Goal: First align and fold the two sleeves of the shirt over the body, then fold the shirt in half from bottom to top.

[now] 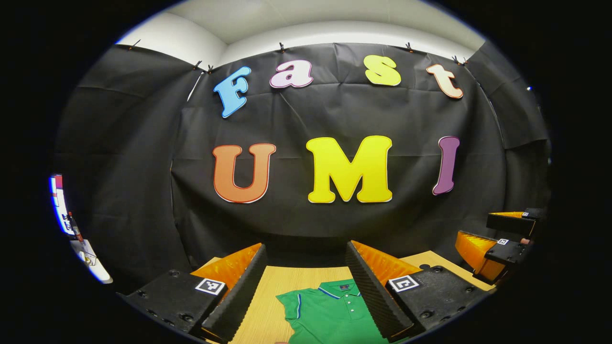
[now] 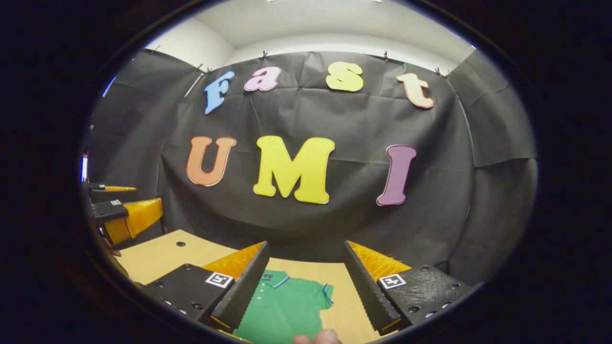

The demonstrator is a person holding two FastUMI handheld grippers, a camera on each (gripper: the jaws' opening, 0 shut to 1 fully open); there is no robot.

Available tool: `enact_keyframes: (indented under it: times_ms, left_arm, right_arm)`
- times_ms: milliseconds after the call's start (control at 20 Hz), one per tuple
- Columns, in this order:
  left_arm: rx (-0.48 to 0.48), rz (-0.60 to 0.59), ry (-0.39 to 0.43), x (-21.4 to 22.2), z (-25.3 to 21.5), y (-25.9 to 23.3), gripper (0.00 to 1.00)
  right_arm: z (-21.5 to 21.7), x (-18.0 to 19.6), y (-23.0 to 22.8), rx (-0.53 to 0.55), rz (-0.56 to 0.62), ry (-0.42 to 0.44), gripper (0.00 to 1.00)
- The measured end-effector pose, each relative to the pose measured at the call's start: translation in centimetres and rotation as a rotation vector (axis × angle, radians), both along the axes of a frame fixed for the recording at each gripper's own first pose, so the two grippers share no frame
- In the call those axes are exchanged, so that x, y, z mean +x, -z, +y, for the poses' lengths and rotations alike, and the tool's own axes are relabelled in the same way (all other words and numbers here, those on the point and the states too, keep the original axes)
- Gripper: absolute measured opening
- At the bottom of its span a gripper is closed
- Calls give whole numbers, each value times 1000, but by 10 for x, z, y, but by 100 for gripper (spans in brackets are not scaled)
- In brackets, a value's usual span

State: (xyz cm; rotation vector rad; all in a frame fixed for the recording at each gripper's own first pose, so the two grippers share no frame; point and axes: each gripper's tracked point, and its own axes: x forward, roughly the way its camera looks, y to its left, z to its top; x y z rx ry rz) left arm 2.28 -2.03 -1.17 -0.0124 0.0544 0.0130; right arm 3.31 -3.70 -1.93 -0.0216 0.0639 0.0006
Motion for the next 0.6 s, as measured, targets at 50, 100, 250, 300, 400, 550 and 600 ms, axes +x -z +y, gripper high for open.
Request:
enact_keyframes:
  times_ms: [50,100,250,300,400,550,600]
  left_arm:
    - [0,3,0,1,-2,1,100]
    - [-1,7,0,3,-3,2,100]
    - [-10,19,-2,11,-7,7,100]
    - [-12,25,-4,13,-7,9,100]
    - [-9,35,-10,18,-9,13,100]
    - [4,40,-15,27,-13,14,100]
    - [8,44,-17,30,-14,16,100]
  right_arm:
    - [-3,4,5,-2,17,-1,95]
    - [-6,8,12,-4,34,-1,96]
    - [-12,20,28,8,71,-10,96]
    - [-16,27,35,11,87,-10,96]
    - [-24,41,54,14,132,-9,95]
    - [-41,68,86,15,194,0,95]
    - [-47,79,101,11,221,-1,95]
